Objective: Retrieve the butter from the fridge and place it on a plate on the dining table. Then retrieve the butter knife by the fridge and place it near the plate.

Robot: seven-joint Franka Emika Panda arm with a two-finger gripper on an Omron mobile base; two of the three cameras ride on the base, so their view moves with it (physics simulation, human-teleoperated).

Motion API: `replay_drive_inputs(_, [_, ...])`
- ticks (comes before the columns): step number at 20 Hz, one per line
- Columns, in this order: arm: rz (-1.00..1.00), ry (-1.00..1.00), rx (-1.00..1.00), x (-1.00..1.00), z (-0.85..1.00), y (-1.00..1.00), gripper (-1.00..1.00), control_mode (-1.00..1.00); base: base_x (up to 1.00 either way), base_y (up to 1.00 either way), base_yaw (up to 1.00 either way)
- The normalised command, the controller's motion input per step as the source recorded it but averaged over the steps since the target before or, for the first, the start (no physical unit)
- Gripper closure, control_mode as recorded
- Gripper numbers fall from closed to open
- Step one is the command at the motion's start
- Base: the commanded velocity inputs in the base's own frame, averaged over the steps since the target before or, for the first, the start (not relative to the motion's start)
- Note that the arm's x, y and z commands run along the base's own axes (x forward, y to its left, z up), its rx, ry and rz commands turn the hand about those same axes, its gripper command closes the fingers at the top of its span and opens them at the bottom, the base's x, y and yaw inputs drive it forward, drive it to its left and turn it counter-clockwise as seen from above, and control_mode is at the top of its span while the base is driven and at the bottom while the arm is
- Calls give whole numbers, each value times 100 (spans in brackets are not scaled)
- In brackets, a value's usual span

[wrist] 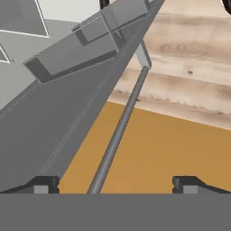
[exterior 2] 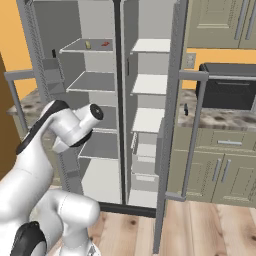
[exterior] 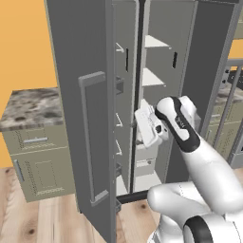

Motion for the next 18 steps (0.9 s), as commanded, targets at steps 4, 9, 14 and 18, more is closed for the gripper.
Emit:
replay_drive_inputs(4, [11,0,0,53,-21,11,-100,-100,0,0,0])
replay_drive_inputs(9, [9,5,0,55,-20,9,-100,-100,0,0,0])
replay_drive_inputs(14, [10,3,0,56,-26,15,-100,-100,0,0,0])
replay_drive_inputs(18, [8,0,0,44,-28,20,-100,-100,0,0,0])
